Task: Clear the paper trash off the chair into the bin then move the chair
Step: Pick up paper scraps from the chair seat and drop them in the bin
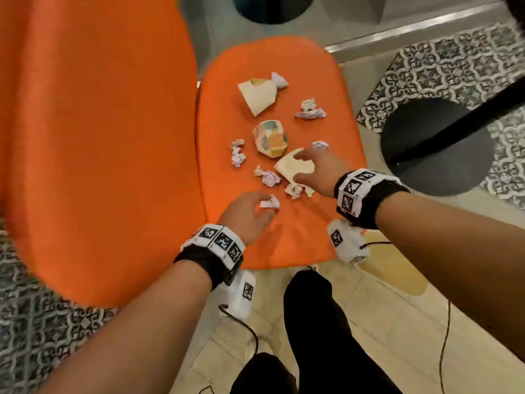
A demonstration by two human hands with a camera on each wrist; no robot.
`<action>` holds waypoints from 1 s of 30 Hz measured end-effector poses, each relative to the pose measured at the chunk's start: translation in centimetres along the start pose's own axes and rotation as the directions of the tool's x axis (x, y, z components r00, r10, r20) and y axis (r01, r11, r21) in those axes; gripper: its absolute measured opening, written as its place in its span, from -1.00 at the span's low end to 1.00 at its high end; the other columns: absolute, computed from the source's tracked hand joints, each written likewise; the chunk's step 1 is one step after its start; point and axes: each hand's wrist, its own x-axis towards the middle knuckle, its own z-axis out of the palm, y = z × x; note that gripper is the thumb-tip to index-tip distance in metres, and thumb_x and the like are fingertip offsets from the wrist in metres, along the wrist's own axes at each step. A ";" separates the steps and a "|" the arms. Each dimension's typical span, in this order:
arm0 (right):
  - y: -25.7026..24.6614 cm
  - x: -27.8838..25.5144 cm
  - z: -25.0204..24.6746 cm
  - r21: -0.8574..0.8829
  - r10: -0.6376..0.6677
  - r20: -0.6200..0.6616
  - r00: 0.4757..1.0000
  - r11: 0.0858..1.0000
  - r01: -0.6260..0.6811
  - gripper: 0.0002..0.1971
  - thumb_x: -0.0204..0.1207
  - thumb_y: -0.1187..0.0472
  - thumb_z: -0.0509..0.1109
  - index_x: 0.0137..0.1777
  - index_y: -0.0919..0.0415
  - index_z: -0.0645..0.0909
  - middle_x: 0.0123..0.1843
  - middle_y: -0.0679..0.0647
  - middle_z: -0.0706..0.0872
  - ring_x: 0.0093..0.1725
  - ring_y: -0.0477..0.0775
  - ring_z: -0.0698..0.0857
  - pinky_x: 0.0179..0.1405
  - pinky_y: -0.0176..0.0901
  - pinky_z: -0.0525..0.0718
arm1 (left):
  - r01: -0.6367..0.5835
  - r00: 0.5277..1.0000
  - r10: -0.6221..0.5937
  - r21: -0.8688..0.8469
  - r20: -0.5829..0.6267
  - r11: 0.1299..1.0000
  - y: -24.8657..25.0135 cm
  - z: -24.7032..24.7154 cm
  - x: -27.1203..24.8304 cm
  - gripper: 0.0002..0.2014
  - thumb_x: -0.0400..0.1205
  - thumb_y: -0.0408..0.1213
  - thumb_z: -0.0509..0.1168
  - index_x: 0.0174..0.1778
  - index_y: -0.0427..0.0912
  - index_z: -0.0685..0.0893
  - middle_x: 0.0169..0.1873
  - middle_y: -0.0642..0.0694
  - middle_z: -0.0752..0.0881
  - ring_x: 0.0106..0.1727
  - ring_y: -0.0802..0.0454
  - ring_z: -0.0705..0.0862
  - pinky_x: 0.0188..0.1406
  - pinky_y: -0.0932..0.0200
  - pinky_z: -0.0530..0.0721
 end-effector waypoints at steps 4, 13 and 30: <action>2.5 5.5 2.1 -0.340 0.065 0.164 0.984 0.940 -0.006 0.11 0.05 -0.34 0.55 0.60 -0.15 0.10 0.68 0.21 0.07 0.63 0.41 0.02 0.60 0.25 0.11 | 0.101 0.995 -0.101 0.167 -0.008 0.981 0.4 1.7 5.9 -0.13 0.28 0.23 0.49 0.45 0.00 0.32 0.35 -0.15 0.37 0.38 -0.22 0.37 0.37 -0.09 0.44; 5.5 7.7 4.1 -0.313 0.011 0.154 0.988 0.949 0.038 -0.25 0.23 -0.19 0.48 0.43 -0.10 0.32 0.65 0.28 0.08 0.58 0.45 0.10 0.43 0.34 0.42 | -0.037 0.999 0.031 0.185 0.035 0.982 -1.9 2.8 9.5 -0.80 0.55 -0.31 0.30 0.09 -0.18 0.60 0.21 -0.24 0.53 0.23 -0.27 0.54 0.26 -0.09 0.53; 3.1 5.8 -1.2 -0.011 -0.056 -0.013 0.998 0.998 0.056 -0.50 0.22 0.09 0.54 0.14 0.14 0.48 0.05 0.04 0.39 0.06 0.07 0.40 -0.07 -0.12 0.37 | -0.115 0.993 0.112 0.357 0.029 0.927 -1.0 2.9 12.5 -0.66 0.59 -0.19 0.26 0.29 -0.09 0.50 0.19 -0.29 0.44 0.16 -0.33 0.54 0.06 -0.08 0.61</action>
